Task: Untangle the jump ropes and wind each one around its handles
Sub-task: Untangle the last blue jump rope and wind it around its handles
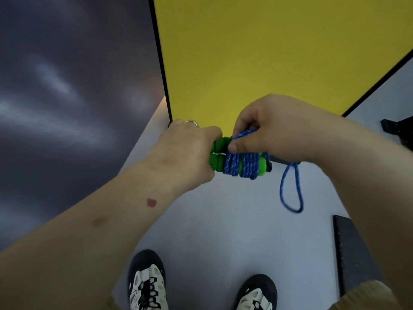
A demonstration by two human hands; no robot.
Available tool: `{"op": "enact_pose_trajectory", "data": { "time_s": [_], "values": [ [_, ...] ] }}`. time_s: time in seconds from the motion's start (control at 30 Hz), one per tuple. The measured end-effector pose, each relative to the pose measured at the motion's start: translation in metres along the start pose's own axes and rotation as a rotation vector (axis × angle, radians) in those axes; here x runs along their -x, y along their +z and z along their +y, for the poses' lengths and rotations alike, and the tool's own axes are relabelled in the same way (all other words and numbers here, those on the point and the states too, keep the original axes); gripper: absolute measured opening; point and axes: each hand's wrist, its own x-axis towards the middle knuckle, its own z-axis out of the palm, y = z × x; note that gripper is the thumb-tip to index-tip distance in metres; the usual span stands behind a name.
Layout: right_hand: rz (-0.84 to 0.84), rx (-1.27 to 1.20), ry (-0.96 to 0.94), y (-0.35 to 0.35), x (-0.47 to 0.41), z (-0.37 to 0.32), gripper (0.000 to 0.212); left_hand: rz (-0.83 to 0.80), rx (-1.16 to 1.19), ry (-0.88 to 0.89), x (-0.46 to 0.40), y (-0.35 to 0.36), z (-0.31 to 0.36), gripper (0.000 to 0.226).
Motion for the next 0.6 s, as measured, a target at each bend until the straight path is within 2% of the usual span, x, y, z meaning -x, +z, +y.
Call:
{"op": "enact_pose_trajectory", "data": {
  "time_s": [0.13, 0.37, 0.5, 0.6],
  "values": [
    [0.076, -0.006, -0.059, -0.003, -0.016, 0.013, 0.014, -0.038, 0.023, 0.037, 0.002, -0.001, 0.003, 0.039],
    [0.142, -0.229, -0.086, 0.008, -0.038, 0.042, 0.007, -0.092, 0.046, 0.027, 0.005, -0.017, 0.007, 0.043],
    [0.061, -0.438, 0.010, 0.021, -0.042, 0.060, 0.007, -0.189, 0.113, -0.015, 0.004, -0.023, 0.007, 0.060],
    [-0.031, -0.731, 0.155, 0.039, -0.045, 0.070, 0.026, -0.186, 0.198, -0.066, 0.004, -0.025, 0.006, 0.054]
  ]
}}
